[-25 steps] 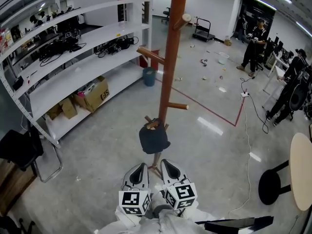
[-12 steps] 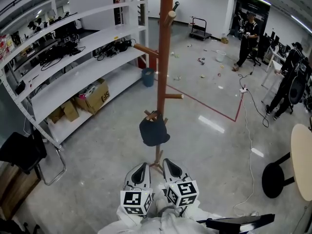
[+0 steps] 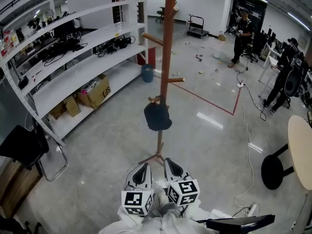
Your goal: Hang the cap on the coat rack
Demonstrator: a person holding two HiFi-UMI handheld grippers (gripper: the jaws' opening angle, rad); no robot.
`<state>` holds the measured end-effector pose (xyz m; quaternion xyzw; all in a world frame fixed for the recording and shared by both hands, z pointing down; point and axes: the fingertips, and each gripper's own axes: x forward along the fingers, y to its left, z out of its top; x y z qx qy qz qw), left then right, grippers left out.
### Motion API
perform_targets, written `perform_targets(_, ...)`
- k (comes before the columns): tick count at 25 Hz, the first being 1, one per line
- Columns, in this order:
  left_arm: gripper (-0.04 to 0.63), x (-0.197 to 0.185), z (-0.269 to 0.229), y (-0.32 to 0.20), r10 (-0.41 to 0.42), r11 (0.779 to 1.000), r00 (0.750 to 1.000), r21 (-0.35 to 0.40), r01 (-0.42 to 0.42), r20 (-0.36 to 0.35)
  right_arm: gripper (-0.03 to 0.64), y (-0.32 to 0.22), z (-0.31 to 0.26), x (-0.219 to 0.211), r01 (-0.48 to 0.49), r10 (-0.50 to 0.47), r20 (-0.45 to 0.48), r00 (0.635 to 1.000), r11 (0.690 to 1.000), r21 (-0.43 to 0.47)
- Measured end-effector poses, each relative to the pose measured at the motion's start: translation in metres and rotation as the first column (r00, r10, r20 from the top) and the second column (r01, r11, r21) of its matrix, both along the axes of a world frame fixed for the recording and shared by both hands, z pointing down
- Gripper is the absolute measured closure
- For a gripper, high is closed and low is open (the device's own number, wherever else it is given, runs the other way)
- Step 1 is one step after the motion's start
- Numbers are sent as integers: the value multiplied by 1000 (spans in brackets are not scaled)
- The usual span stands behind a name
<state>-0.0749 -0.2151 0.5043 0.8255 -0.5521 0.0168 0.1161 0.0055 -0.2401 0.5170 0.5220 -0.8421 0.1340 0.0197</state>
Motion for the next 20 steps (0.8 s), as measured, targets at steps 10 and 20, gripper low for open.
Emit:
perform_targets(10,603,-2,-1,47,17,1000,1000,10,-17,-10,606,50,-7,-1,-29,29,-8,1000,999,15)
perform_targets(20,603,12,-12,57,4,1000,1000,31,-3,-20,606,64,-21,5,-7,9,-31,999,998,61)
